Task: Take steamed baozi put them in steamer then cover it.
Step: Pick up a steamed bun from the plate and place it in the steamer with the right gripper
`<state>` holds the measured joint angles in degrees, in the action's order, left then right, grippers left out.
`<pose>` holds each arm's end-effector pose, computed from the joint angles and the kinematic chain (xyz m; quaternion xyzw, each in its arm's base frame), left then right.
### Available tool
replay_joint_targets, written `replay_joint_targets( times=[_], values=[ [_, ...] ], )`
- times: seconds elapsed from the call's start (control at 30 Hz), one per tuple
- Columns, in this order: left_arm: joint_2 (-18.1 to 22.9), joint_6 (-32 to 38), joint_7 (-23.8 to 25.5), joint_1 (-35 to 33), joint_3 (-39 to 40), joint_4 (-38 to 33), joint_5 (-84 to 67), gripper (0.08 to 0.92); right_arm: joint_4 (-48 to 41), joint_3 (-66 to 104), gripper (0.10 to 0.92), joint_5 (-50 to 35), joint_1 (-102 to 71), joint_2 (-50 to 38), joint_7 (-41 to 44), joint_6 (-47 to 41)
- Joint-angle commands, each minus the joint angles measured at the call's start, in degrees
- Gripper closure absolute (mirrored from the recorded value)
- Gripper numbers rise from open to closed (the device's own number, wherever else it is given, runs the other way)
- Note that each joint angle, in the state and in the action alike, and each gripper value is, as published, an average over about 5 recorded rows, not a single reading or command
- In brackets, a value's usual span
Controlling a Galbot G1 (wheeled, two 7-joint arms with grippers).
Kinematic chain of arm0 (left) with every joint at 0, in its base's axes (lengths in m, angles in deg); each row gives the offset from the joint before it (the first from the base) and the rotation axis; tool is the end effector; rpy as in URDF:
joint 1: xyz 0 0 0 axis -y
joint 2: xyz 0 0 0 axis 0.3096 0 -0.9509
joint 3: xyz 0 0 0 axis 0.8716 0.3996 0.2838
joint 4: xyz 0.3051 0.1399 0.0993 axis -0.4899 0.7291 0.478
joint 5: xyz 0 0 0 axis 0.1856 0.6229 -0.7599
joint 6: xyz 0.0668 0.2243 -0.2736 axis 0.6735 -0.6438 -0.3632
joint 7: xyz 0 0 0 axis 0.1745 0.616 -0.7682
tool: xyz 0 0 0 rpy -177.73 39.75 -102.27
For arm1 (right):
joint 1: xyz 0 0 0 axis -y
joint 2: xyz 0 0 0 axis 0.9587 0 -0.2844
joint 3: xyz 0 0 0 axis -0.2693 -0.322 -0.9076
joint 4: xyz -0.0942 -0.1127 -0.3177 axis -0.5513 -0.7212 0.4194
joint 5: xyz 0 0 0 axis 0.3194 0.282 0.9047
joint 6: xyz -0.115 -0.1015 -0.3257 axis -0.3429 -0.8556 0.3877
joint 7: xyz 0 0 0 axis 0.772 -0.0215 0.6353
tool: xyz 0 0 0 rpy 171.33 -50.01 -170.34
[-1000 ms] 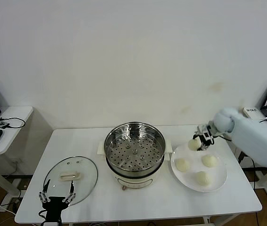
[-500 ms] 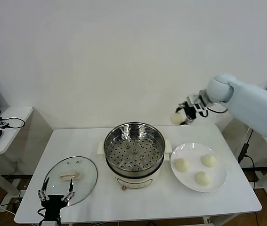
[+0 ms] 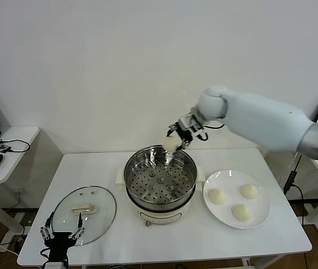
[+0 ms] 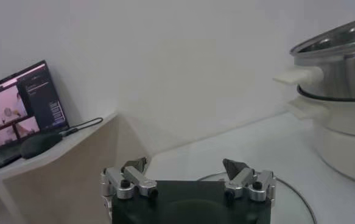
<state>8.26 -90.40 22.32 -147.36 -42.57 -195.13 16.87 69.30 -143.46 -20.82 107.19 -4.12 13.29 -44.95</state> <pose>0.1372 0.0787 -0.3393 0.0925 -0.9748 -0.1804 0.0928 0.5845 0.1002 -0.0675 0.6027 -0.3972 0.6892 0.0625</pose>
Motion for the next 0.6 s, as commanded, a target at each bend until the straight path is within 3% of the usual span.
replay_joint_targets(
  times=[0.03, 0.6],
  values=[
    [0.5, 0.0, 0.0, 0.2, 0.1, -0.1, 0.1, 0.177, -3.4, -2.3, 0.38, 10.0, -2.8, 5.9, -2.3, 10.6],
    [0.6, -0.1, -0.1, 0.7, 0.3, 0.2, 0.2, 0.177, -8.7, -0.4, 0.376, 17.8, -7.7, 6.6, -4.5, 17.6]
  ],
)
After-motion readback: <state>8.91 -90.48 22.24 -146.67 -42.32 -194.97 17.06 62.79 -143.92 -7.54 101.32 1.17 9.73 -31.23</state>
